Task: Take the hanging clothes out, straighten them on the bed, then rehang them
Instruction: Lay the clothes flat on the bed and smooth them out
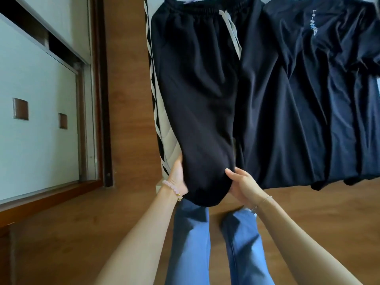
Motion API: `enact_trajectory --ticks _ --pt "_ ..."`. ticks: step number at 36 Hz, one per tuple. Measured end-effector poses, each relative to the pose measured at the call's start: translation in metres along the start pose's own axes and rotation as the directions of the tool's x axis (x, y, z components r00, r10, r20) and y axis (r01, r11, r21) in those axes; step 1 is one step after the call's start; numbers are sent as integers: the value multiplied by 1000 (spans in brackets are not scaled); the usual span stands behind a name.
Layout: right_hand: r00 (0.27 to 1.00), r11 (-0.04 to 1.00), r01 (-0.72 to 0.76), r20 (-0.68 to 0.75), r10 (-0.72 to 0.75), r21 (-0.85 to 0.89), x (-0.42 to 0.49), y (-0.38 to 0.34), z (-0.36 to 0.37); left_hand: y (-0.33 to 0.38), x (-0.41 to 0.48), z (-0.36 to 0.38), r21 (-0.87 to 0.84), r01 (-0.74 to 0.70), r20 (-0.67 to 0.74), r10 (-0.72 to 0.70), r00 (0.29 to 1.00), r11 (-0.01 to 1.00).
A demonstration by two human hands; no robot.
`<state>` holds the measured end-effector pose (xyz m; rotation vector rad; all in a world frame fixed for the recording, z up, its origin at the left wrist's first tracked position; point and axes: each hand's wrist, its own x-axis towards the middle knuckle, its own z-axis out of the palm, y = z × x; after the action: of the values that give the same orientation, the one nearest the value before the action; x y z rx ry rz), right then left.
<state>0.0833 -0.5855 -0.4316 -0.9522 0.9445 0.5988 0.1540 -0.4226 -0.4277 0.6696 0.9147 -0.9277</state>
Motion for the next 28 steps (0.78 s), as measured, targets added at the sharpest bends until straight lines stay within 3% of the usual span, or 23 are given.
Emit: enact_trajectory --ticks 6,11,13,16,19,21,24,26,28 --pt "974 982 190 -124 -190 -14 -18 -13 -20 8 -17 -29 75 -59 109 51 993 995" --pt "969 973 190 -135 -208 -130 -25 -8 -32 10 -34 -62 417 -79 33 72 997 906" --pt "984 984 144 -93 -154 -109 -25 -3 -29 9 -40 -69 564 -74 29 69 997 823" --pt "1000 994 11 1 -10 -109 -29 2 -26 7 -49 -73 796 -50 5 76 997 603" --pt "993 948 -84 50 104 -309 -34 4 -26 6 -57 -78 924 31 -115 200 973 381" --pt "995 930 -59 56 85 -363 -36 2 -27 7 -66 -78 918 -55 -68 293 954 392" --pt "996 960 26 87 -1 -279 -41 -2 -25 9 -87 -74 805 -251 45 367 929 537" --pt "995 977 90 69 -78 -194 -45 -2 -26 9 -97 -77 735 -301 45 399 916 608" --pt "990 980 138 25 -136 -143 -50 0 -28 9 -103 -84 745 -305 22 436 900 593"
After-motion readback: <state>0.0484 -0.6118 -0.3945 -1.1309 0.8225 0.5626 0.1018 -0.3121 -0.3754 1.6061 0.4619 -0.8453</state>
